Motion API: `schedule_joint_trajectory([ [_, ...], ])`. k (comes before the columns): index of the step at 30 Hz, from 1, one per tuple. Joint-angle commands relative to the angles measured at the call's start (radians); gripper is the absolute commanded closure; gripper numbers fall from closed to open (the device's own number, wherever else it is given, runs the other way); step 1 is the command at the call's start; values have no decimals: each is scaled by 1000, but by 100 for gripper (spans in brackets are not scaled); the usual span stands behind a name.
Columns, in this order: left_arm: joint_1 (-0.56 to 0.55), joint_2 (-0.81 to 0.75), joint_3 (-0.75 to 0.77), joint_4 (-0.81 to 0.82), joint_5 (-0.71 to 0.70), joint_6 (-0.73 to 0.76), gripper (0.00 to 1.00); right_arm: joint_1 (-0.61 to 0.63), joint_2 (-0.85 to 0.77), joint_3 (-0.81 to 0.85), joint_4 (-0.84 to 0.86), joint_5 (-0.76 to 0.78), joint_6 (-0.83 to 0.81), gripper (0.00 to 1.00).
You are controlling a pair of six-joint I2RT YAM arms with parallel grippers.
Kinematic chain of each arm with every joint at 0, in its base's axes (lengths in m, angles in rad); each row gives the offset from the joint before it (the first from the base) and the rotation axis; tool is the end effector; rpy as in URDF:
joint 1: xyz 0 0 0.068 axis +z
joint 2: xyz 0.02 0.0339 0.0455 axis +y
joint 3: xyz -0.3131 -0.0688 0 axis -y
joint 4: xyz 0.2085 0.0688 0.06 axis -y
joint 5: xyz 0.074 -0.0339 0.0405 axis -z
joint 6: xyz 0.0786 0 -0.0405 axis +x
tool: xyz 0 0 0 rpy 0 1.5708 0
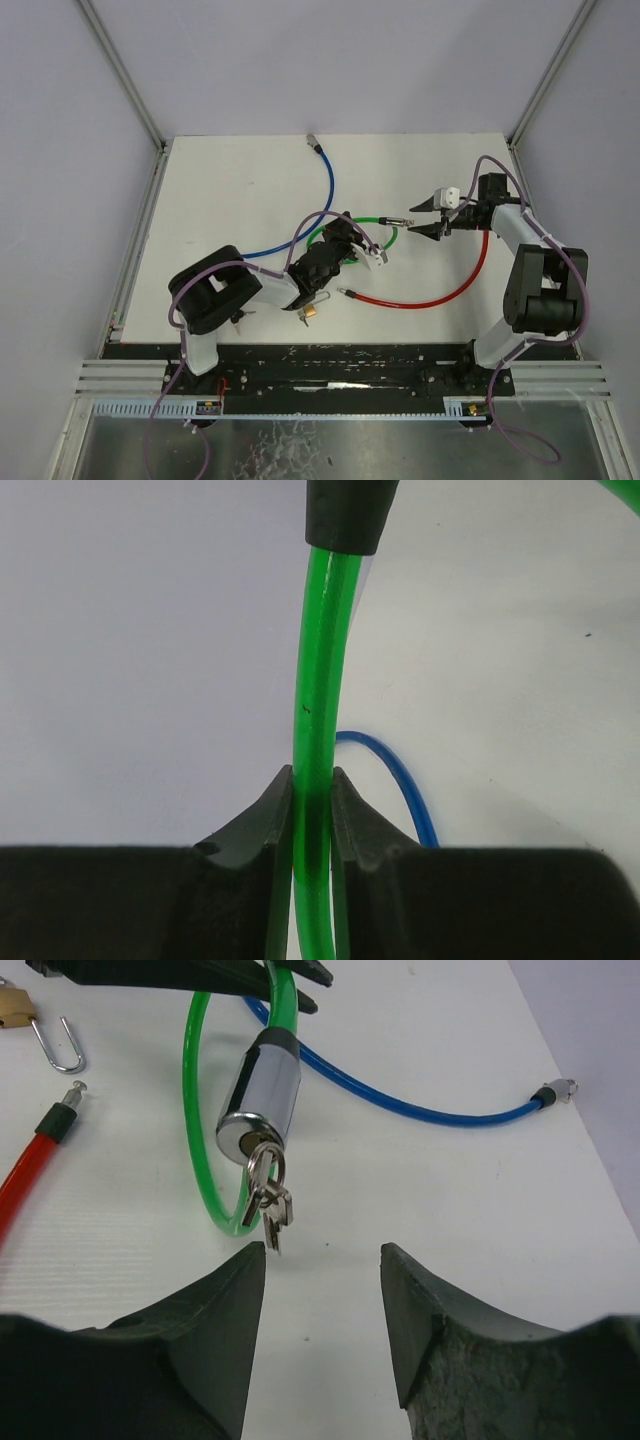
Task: Lock with the key
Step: Lock the lock.
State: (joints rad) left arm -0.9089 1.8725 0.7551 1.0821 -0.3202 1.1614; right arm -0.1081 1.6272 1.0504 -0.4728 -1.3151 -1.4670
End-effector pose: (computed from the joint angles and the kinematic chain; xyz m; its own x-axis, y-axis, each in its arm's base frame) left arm 0.2695 -0.3057 0.2461 0.5009 0.7739 -0.3876 0.2410 0.3054 0.9212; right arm 0.2984 0.0441 0.2813 0.3599 -0.2921 -0.8861 -0.9043 0.1245 -0.4083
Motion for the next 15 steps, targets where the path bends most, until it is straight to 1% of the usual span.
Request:
schedule_joint_trajectory([
  [1, -7, 21, -41, -117, 31, -48, 100, 21, 21, 83, -169, -68, -158, 46],
  [7, -7, 21, -39, -119, 33, -47, 100, 35, 95, 165, -395, -70, -333, 57],
  [9, -8, 20, -39, -119, 33, -48, 100, 35, 124, 207, -492, -67, -417, 61],
  [12, -8, 19, -41, -120, 32, -48, 100, 35, 169, 261, -655, -76, -571, 68],
  [13, -7, 19, -40, -119, 32, -48, 100, 35, 188, 278, -711, -80, -640, 72],
  [15, -8, 19, -40, -119, 31, -47, 100, 35, 214, 312, -807, -87, -727, 80],
])
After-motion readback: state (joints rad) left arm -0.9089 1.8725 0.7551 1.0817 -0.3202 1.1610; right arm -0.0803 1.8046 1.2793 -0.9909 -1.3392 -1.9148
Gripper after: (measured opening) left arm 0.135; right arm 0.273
